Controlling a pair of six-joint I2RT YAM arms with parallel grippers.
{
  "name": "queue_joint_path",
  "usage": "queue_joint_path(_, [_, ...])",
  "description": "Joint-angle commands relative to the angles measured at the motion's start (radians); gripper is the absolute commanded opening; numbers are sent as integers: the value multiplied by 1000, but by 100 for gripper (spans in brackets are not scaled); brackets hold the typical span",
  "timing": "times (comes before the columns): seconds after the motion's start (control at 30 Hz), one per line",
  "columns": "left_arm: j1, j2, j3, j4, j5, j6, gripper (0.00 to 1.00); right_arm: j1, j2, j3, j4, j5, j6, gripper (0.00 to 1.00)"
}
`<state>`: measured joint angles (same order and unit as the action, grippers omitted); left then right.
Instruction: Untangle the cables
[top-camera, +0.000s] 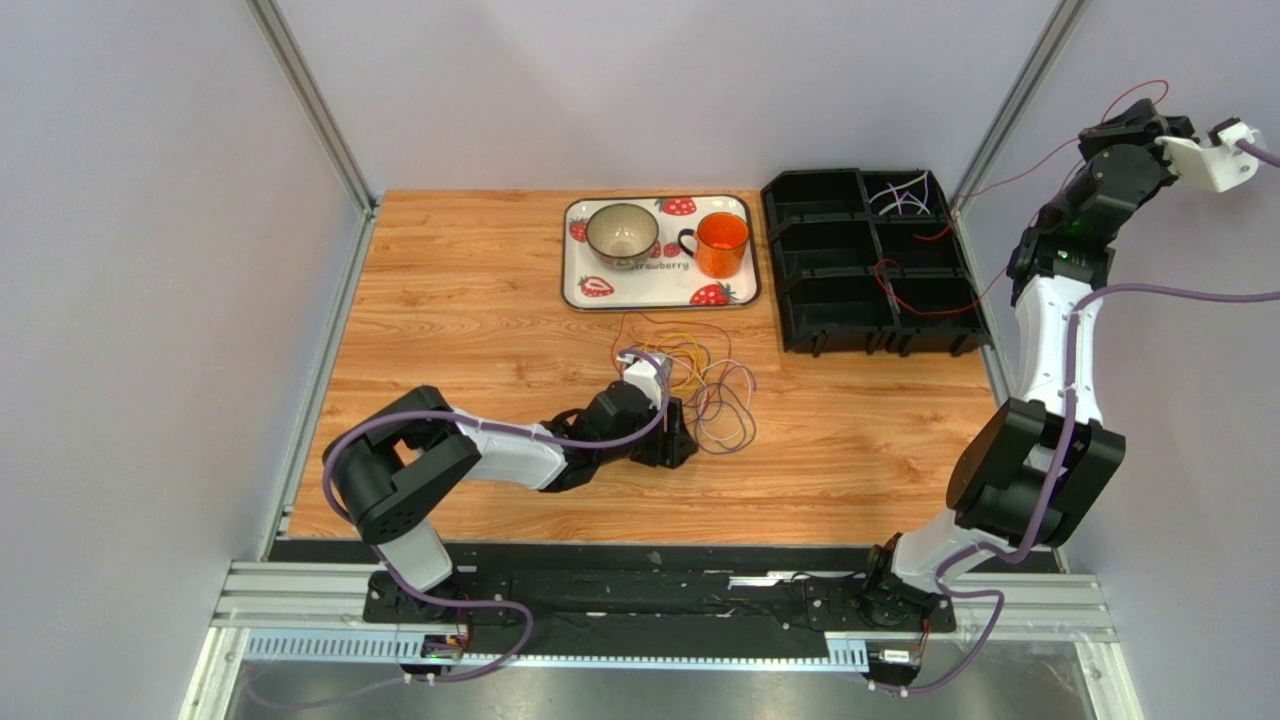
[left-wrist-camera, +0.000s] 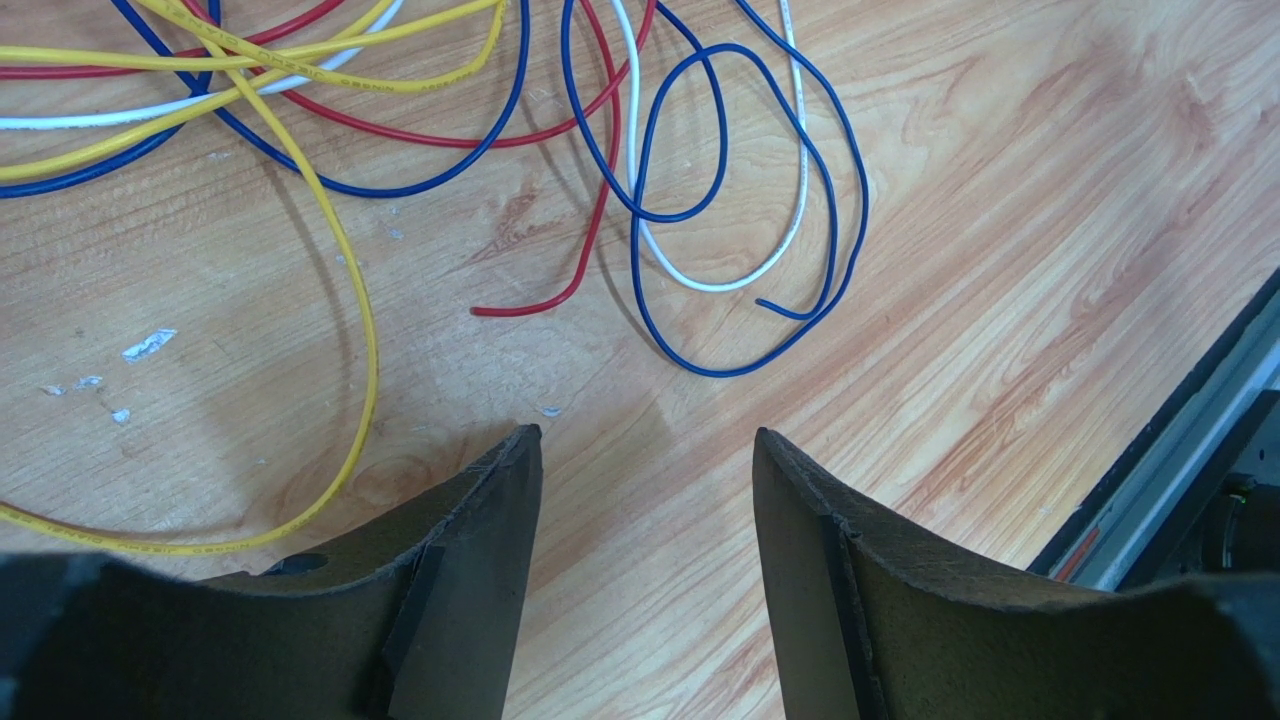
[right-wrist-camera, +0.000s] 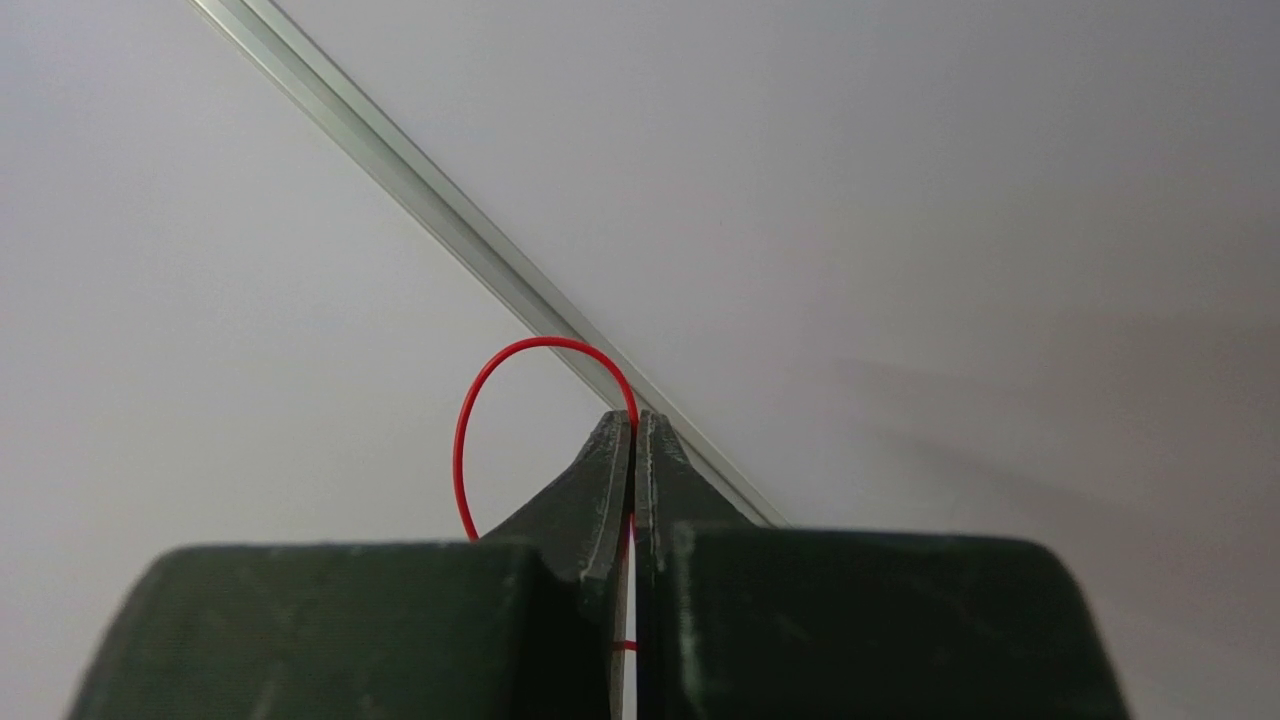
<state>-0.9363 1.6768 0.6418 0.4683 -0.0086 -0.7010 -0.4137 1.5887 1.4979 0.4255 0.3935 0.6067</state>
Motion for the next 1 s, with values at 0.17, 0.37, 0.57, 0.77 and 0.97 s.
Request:
queue_joint_path(0.17, [-6,-26,-2,10,1,17,62,36,-15,-65,105,-47,1,0])
queue_joint_path(0.37, [-6,-28,1,10,1,18,62,82,-74,-76,148,-64,-50,0])
queue_joint_path(0.57, [-6,-29,1,12,1,20,61,85,-176,-148,174,-58,-41,0])
queue_joint_path(0.77, [-6,-35,-10,18,1,17,61,85,-309,-272,176,-50,-41,0])
queue_joint_path(0.97, [-6,-42,-22,27,1,14,61,85,-369,-349,145,-25,-39,0])
